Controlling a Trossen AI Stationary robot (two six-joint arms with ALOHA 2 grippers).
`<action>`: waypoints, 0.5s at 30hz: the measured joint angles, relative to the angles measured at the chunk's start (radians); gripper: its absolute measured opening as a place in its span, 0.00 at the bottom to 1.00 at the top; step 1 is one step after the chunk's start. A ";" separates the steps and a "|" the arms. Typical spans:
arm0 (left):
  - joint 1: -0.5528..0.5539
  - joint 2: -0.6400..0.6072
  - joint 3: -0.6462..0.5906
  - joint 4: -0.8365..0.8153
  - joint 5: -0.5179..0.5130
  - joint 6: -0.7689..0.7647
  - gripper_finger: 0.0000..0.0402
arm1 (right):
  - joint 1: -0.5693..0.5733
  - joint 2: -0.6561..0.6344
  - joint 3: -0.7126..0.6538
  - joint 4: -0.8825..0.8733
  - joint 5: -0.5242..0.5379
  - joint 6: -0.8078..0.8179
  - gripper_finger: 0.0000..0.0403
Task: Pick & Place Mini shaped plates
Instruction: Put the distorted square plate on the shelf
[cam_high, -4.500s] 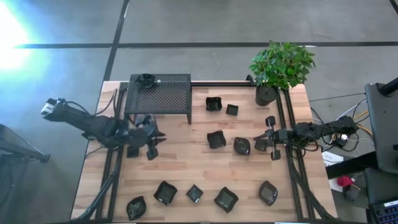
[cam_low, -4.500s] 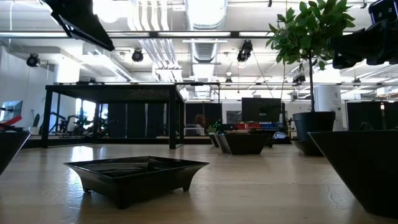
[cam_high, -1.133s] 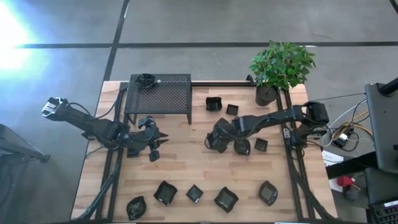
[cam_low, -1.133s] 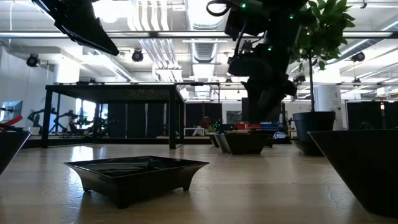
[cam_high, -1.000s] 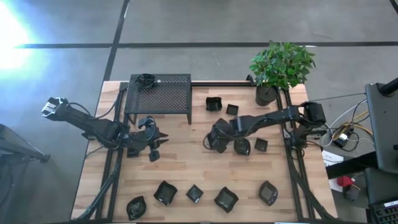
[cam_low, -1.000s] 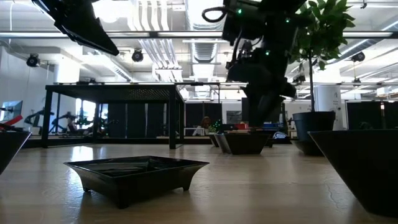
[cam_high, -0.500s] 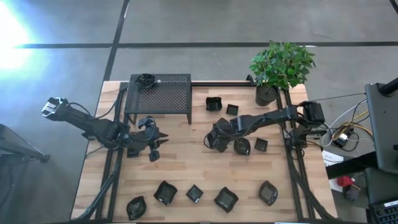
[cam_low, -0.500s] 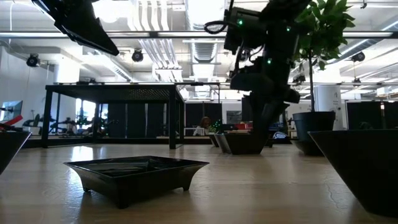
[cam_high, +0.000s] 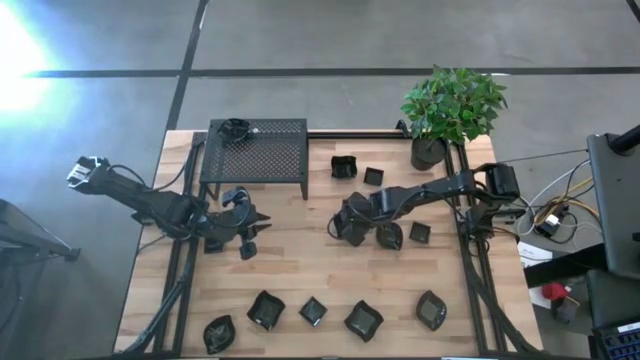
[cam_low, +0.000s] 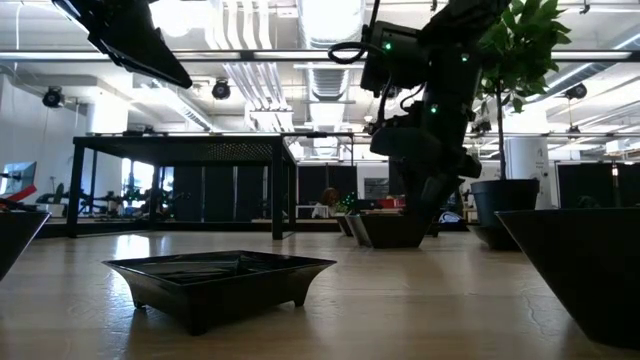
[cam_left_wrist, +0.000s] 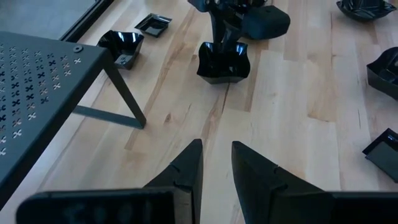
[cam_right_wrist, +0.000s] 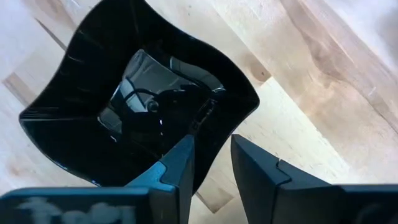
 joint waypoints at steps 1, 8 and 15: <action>0.000 0.000 0.000 0.000 0.000 0.000 0.19 | 0.000 0.000 0.000 0.001 0.000 0.000 0.24; 0.000 0.000 0.000 0.000 0.000 0.000 0.19 | 0.000 0.000 -0.014 0.063 0.000 -0.012 0.22; 0.000 0.000 0.000 0.000 0.000 0.000 0.19 | 0.000 0.000 -0.023 0.074 0.003 -0.022 0.17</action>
